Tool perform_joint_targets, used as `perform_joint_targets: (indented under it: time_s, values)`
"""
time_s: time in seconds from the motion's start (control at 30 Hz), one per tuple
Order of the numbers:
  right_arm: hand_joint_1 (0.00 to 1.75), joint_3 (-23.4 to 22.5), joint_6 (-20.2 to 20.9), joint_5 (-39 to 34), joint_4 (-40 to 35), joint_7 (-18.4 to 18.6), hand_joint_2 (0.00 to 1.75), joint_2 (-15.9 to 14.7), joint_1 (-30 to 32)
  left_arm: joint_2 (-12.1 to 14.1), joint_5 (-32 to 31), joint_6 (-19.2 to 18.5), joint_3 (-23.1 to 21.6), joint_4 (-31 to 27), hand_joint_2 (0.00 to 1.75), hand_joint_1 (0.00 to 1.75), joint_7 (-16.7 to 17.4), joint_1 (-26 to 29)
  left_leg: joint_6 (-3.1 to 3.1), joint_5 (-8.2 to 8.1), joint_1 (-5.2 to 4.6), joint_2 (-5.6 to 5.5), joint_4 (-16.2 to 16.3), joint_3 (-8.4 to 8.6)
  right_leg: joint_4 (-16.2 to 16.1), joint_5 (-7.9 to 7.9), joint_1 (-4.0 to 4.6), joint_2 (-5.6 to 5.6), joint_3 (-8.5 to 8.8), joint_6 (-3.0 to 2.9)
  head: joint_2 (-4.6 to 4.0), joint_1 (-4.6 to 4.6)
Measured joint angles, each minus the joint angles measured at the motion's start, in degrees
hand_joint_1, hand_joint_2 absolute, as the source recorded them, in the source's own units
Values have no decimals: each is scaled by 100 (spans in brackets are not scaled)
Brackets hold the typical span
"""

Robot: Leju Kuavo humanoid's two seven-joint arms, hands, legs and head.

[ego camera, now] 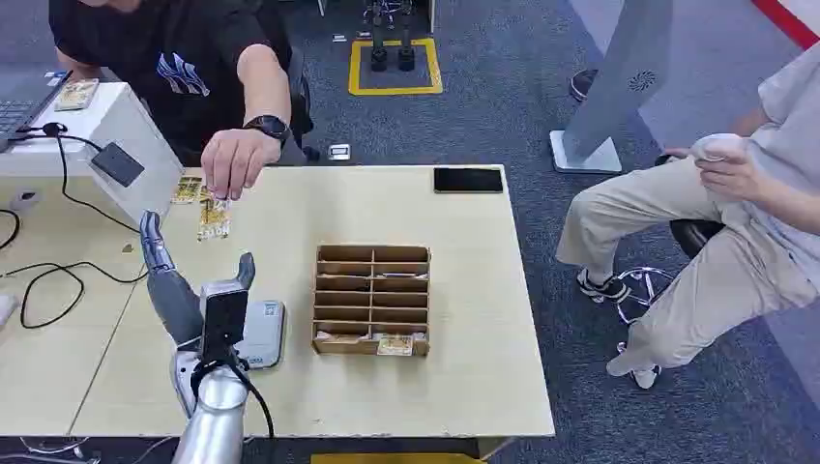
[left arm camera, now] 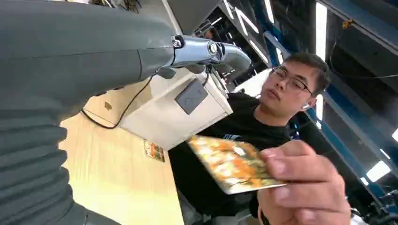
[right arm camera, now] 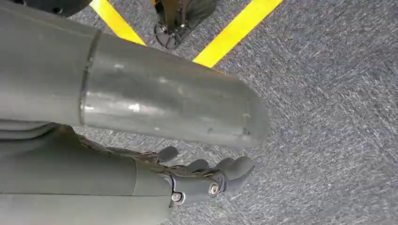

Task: Pass the card to the sensor for recognition and then transmit it.

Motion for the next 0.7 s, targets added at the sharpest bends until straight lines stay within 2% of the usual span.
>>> perform_joint_targets:
  time_s: [0.17, 0.3, 0.33, 0.47, 0.57, 0.7]
  values:
    - [0, 0, 0, 15, 37, -4, 0, -22, -12, -50, -105, 7, 110, 31, 175, 0, -55, -4, 0, 0, 0, 0, 0, -1, 0, 0, 0, 0, 0, 0, 0, 2]
    - [0, 0, 0, 127, 107, -48, 0, -48, -26, -107, -973, 15, 528, 26, 175, 0, -420, -23, 0, 0, 0, 3, 0, 2, 0, 0, 0, 5, 0, 0, 0, 0]
    - [0, 0, -2, 158, 129, -59, 175, -61, -30, -111, -1155, 15, 641, 15, 175, 0, -468, -32, -1, 1, 0, 3, 0, 2, 0, 0, 0, 4, 0, 0, 0, 2]
    - [0, 0, 7, 214, 221, -77, 175, -122, -61, -127, -1933, 17, 1039, -271, 175, 0, -544, -31, -2, 1, 1, 2, 0, 2, 1, 0, 0, 4, 0, 0, 0, 0]
    - [0, 0, 4, 278, 267, -79, 175, -151, -73, -138, -2203, 17, 1185, -514, 175, 0, -505, -27, -2, 1, 1, 2, 0, 1, 1, 0, 0, 4, 0, 0, 0, 0]
    - [0, 0, -7, 304, 306, -55, 175, -175, -85, -140, -2245, 17, 1218, -684, 175, 0, -345, -28, -2, 1, 1, 1, 0, 1, 1, 0, 0, 2, 2, 0, 0, 2]
